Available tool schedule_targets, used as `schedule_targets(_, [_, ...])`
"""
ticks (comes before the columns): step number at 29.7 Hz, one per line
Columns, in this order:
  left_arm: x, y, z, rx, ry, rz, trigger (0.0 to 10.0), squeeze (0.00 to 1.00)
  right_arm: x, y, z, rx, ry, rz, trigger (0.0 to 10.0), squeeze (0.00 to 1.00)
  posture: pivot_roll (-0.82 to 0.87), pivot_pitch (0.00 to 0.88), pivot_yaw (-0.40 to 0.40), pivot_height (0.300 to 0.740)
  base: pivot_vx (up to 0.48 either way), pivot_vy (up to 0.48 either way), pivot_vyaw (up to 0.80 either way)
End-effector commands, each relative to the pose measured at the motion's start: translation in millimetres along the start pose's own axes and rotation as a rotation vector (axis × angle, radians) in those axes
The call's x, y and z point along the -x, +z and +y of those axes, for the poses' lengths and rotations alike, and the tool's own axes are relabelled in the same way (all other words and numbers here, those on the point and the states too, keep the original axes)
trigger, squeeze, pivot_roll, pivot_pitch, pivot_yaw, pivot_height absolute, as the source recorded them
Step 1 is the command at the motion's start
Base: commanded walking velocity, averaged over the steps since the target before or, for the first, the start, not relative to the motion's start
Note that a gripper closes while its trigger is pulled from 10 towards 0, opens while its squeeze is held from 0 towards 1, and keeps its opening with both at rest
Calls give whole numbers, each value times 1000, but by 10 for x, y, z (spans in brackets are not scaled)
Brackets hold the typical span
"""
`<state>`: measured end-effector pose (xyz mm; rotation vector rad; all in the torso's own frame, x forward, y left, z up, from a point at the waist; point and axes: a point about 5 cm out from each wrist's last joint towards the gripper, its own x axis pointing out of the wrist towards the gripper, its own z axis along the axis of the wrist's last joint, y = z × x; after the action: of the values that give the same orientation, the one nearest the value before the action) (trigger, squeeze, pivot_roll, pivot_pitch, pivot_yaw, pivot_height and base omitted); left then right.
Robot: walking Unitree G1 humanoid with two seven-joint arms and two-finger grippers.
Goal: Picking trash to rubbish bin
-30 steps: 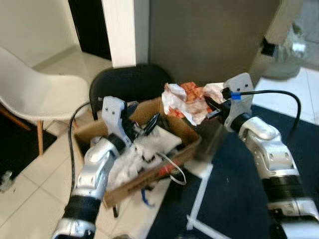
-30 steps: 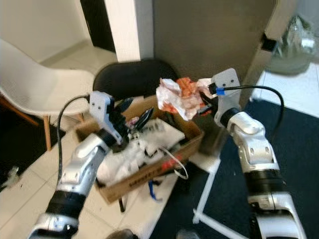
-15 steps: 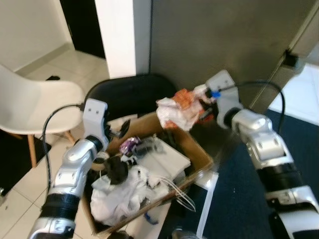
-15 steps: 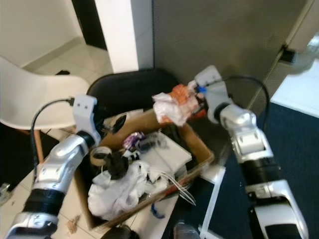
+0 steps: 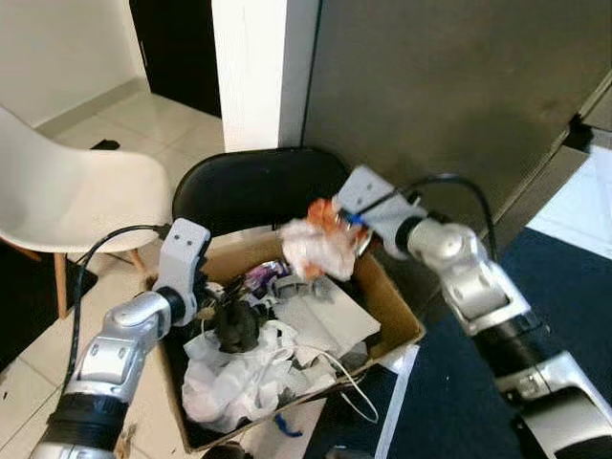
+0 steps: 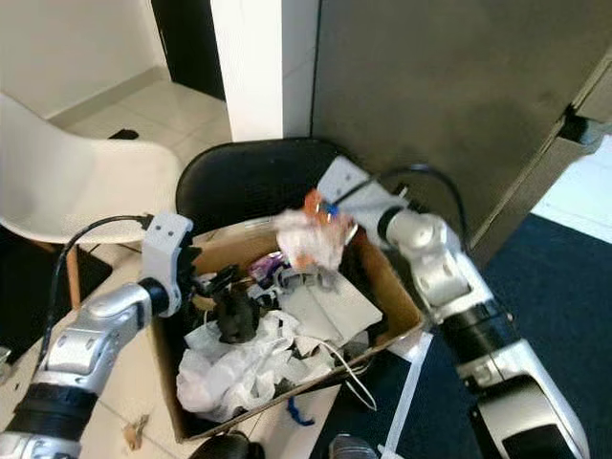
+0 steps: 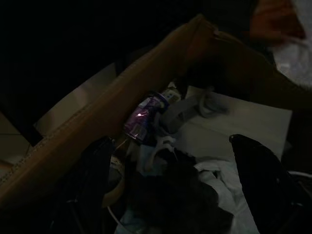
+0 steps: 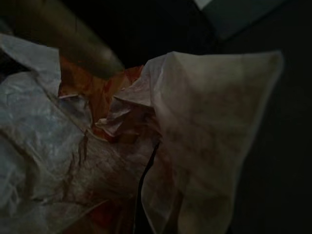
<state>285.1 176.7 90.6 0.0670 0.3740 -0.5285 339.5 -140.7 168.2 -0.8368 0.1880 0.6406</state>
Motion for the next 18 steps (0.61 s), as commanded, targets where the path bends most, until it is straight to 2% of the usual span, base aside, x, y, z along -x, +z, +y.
schedule_targets(1, [18, -7, -11, -15, -14, 25, 10000, 0, 30, 7, -44, 42, 8, 21, 10000, 0, -33, 0, -48, 740, 0, 0, 0])
schedule_targets(5, [21, -8, 0, -13, -11, 35, 10000, 0, 36, 10, -58, 54, 3, 27, 10000, 0, -38, 0, -51, 740, 0, 0, 0])
schedule_targets(7, [23, 12, 2, -15, -10, 36, 10000, 0, 12, 73, 7, 34, 5, -1, 10000, 0, -38, 0, -50, 740, 0, 0, 0])
schedule_targets(11, [32, 25, 1, -19, -11, 42, 10000, 0, -15, 83, 30, 18, -26, 26, 10000, 0, -36, 0, -49, 740, 0, 0, 0])
schedule_targets(16, [78, 5, 45, -13, -4, 63, 10000, 0, -84, 131, -57, -89, -90, 5, 10000, 0, -32, 0, -49, 740, 0, 0, 0])
schedule_targets(18, [83, -1, 49, -12, -3, 66, 10000, 0, -86, 139, -66, -95, -96, 1, 10000, 0, -32, 0, -51, 740, 0, 0, 0])
